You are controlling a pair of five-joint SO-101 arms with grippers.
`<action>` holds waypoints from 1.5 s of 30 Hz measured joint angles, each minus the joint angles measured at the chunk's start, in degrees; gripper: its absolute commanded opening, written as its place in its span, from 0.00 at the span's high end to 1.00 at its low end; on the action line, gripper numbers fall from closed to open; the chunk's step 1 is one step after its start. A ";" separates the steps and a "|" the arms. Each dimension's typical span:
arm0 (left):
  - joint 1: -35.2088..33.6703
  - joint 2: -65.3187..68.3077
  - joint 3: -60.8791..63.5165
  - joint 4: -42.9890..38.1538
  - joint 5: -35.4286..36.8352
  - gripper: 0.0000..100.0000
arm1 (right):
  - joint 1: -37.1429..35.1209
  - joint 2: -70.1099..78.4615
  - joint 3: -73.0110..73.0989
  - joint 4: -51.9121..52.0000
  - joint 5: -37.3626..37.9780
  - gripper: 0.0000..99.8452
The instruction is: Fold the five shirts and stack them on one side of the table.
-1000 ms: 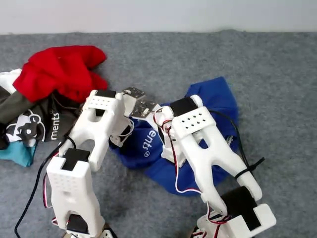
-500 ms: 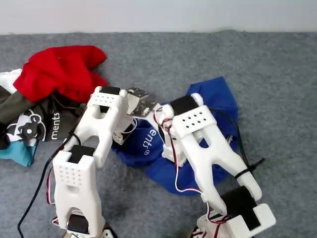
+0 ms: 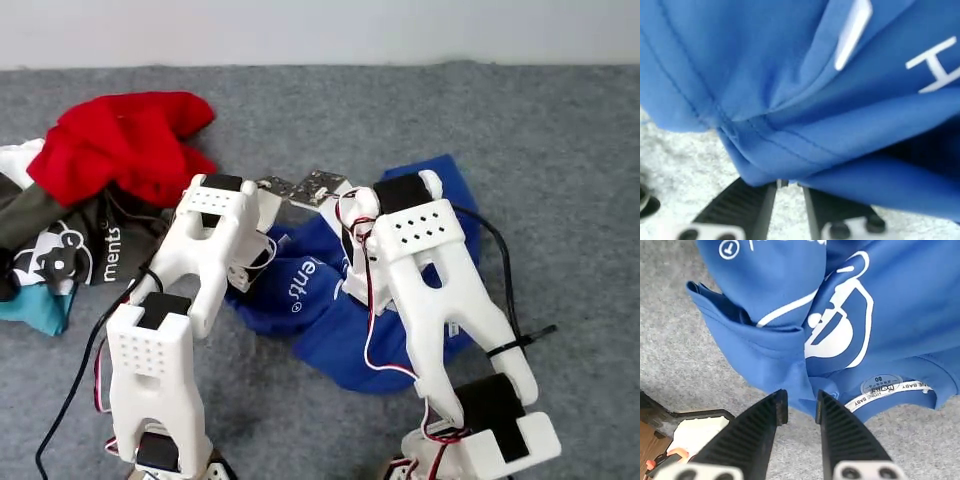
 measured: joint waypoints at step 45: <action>0.00 0.09 -0.26 0.88 0.00 0.99 | -1.32 2.29 -0.62 -0.09 2.11 0.99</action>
